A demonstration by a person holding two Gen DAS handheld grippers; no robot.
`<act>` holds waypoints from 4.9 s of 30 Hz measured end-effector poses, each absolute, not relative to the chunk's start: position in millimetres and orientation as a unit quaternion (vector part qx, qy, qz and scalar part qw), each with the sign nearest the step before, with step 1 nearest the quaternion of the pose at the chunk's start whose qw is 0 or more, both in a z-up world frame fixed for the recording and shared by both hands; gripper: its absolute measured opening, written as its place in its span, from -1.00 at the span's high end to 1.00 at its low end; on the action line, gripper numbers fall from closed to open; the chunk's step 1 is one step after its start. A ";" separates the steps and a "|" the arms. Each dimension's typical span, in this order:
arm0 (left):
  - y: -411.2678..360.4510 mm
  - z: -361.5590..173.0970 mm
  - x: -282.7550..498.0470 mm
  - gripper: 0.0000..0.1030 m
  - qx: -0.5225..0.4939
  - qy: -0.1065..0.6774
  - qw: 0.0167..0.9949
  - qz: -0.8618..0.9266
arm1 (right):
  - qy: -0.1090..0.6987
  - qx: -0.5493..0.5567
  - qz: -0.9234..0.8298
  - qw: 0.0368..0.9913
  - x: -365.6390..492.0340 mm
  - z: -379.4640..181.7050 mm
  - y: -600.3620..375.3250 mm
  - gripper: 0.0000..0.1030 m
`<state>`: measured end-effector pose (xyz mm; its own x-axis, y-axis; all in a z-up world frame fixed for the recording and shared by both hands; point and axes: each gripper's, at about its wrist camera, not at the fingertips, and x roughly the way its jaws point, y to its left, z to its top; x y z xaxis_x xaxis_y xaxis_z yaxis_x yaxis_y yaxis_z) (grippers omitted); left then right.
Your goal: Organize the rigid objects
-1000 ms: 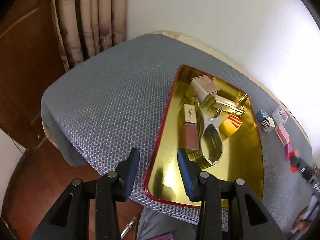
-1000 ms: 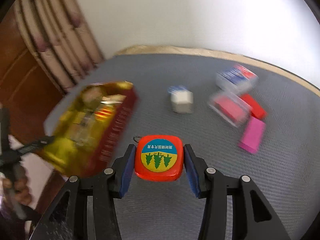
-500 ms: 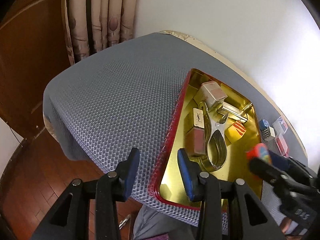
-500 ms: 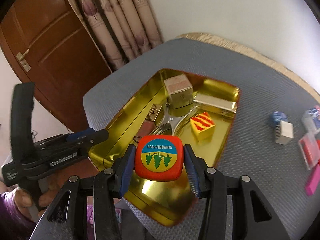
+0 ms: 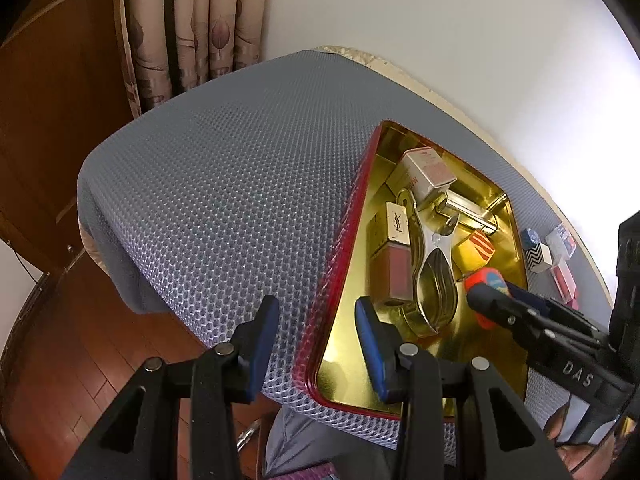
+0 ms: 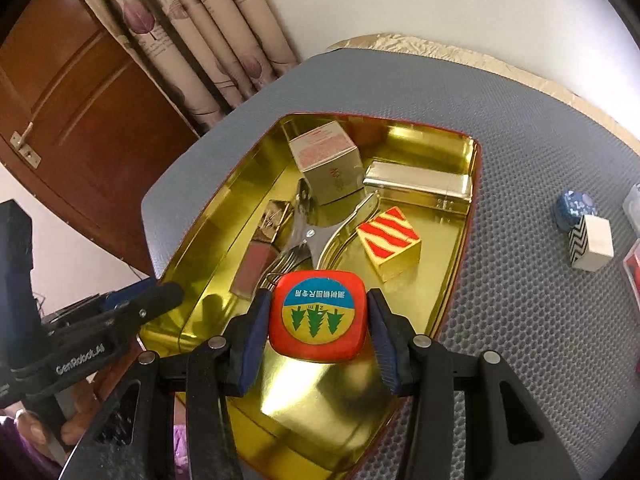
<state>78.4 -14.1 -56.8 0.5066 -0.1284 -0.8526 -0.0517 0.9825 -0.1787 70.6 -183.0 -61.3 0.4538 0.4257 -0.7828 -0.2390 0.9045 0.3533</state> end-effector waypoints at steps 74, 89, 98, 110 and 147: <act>-338.9 -84.0 187.3 -0.05 0.052 0.584 0.790 -0.180 | 0.401 0.183 -0.175 0.880 -87.9 -117.1 -524.0 -0.97; -314.3 -96.3 157.6 0.42 0.016 0.595 0.779 -0.197 | 0.406 0.181 -0.174 0.879 -82.4 -118.6 -523.0 -0.98; -259.6 -59.5 90.2 0.42 -0.014 0.561 0.793 -0.237 | 0.403 0.167 -0.171 0.884 -66.1 -115.3 -507.4 -0.98; -149.2 -22.4 76.8 0.42 -0.070 0.519 0.836 -0.166 | 0.426 0.144 -0.107 0.887 6.4 -101.8 -430.6 -0.55; -73.3 -61.7 84.1 0.39 -0.012 0.532 0.844 -0.069 | 0.444 0.286 -0.025 0.849 -38.6 -89.6 -441.6 0.46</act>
